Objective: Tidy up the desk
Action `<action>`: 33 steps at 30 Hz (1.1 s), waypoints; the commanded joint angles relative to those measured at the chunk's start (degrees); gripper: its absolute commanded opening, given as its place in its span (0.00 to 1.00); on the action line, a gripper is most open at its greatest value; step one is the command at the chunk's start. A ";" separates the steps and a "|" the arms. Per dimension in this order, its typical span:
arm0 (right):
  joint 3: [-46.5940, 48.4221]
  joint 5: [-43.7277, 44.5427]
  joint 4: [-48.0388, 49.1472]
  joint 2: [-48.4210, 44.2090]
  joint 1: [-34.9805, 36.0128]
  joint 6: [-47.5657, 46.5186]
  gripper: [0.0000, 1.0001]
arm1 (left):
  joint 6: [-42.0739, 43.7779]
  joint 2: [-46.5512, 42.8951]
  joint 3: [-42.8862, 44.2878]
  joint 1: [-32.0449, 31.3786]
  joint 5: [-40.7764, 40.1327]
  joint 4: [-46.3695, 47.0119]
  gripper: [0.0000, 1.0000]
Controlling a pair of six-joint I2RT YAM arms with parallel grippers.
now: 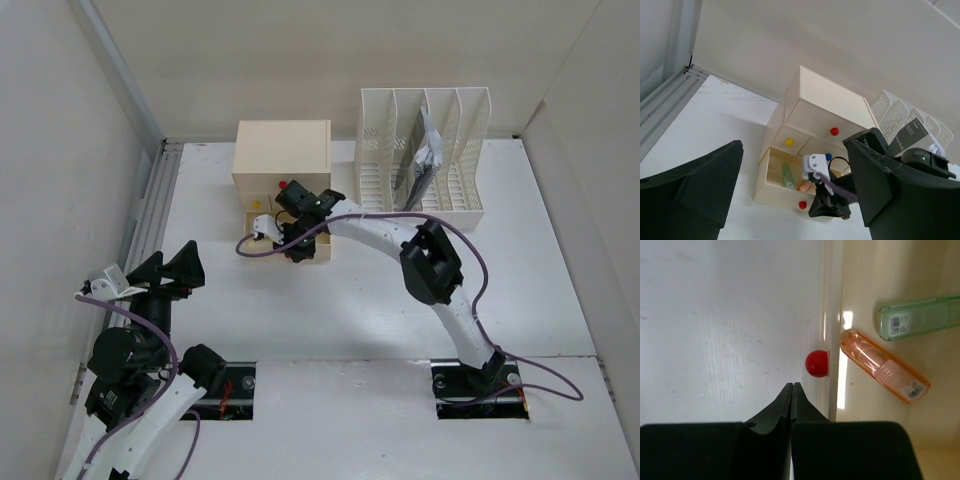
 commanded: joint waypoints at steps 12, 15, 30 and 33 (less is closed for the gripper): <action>-10.93 53.58 36.03 -1.14 3.00 8.67 0.00 | 0.28 -0.68 -0.18 0.33 -0.12 1.85 0.83; -11.46 59.02 39.64 -0.61 3.00 7.97 0.00 | 0.28 -0.68 -0.18 0.33 -0.12 1.85 0.83; -9.97 36.36 33.41 -3.34 3.00 9.64 0.00 | 0.28 -0.68 -0.18 0.33 -0.12 1.85 0.83; -10.84 41.27 36.74 -2.11 3.00 10.26 0.00 | 0.28 -0.68 -0.18 0.33 -0.12 1.85 0.83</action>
